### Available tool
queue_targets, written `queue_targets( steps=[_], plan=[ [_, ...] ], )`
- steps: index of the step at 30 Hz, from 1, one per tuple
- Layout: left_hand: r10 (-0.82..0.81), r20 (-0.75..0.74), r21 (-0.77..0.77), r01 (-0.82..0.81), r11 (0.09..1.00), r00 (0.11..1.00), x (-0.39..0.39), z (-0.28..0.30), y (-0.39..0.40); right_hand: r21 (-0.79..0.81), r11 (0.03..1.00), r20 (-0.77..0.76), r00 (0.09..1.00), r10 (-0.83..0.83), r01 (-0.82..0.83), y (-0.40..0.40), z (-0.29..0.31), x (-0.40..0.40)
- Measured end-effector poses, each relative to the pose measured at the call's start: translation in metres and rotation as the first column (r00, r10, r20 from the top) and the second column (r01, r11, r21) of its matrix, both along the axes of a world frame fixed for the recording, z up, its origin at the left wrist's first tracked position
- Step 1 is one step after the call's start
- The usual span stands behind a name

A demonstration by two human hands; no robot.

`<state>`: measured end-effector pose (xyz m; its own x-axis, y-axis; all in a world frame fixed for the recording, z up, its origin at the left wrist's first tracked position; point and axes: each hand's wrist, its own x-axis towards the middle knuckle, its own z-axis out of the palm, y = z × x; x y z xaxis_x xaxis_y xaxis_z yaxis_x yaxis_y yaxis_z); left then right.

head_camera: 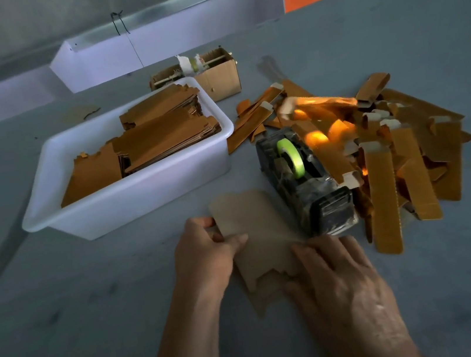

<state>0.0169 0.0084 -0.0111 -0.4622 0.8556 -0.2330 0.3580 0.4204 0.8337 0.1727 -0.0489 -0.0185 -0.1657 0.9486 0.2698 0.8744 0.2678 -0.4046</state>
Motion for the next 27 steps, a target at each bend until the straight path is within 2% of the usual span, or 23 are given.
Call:
queue_targets(
  steps=[2, 4, 7, 10, 12, 15, 17, 19, 21, 22, 24, 25, 27],
  plan=[
    [0.013, 0.067, 0.01, -0.014, 1.0, 0.998, -0.007, -0.002, -0.001, -0.01, 1.0, -0.007, 1.0, 0.025, -0.025, -0.001, -0.002, -0.001],
    [0.021, 0.068, 0.013, -0.022, 1.0, 0.997, -0.013, -0.002, -0.002, -0.029, 0.999, -0.009, 0.999, 0.035, -0.035, -0.002, -0.003, -0.001],
    [-0.009, -0.015, 0.003, 0.009, 1.0, 1.0, -0.024, 0.003, -0.006, -0.048, 0.998, -0.026, 0.998, 0.049, -0.05, 0.001, 0.0, 0.003],
    [-0.115, -0.151, -0.014, 0.114, 0.993, 0.982, -0.029, 0.013, -0.015, -0.076, 0.996, -0.029, 0.998, 0.053, -0.055, 0.005, 0.0, 0.007],
    [-0.166, -0.326, -0.037, 0.163, 0.986, 0.931, -0.028, 0.02, -0.018, -0.093, 0.994, -0.035, 0.998, 0.053, -0.056, 0.008, 0.0, 0.009],
    [-0.144, -0.637, -0.063, 0.135, 0.989, 0.758, -0.022, 0.035, -0.021, -0.092, 0.991, -0.106, 0.991, 0.084, -0.094, 0.011, 0.001, 0.012],
    [-0.123, -0.733, -0.04, 0.138, 0.99, 0.669, -0.017, 0.041, -0.025, -0.092, 0.99, -0.176, 0.98, 0.092, -0.109, 0.012, 0.005, 0.014],
    [-0.075, -0.75, 0.029, 0.146, 0.989, 0.657, -0.012, 0.047, -0.03, -0.108, 0.989, -0.256, 0.964, 0.066, -0.097, 0.012, 0.009, 0.015],
    [-0.02, -0.666, 0.122, 0.135, 0.983, 0.746, -0.012, 0.051, -0.032, -0.115, 0.991, -0.313, 0.949, 0.032, -0.071, 0.011, 0.012, 0.016],
    [-0.007, -0.57, 0.161, 0.12, 0.98, 0.822, -0.013, 0.052, -0.033, -0.12, 0.991, -0.348, 0.937, 0.011, -0.056, 0.011, 0.012, 0.016],
    [-0.035, -0.283, 0.182, 0.09, 0.979, 0.958, -0.015, 0.053, -0.035, -0.144, 0.989, -0.452, 0.891, -0.034, -0.035, 0.01, 0.016, 0.015],
    [-0.067, -0.13, 0.167, 0.089, 0.982, 0.989, -0.015, 0.052, -0.036, -0.186, 0.981, -0.505, 0.862, -0.052, -0.05, 0.01, 0.018, 0.015],
    [-0.112, 0.119, 0.124, 0.097, 0.987, 0.987, -0.013, 0.05, -0.038, -0.3, 0.944, -0.595, 0.801, -0.073, -0.137, 0.011, 0.023, 0.013]
  ],
)
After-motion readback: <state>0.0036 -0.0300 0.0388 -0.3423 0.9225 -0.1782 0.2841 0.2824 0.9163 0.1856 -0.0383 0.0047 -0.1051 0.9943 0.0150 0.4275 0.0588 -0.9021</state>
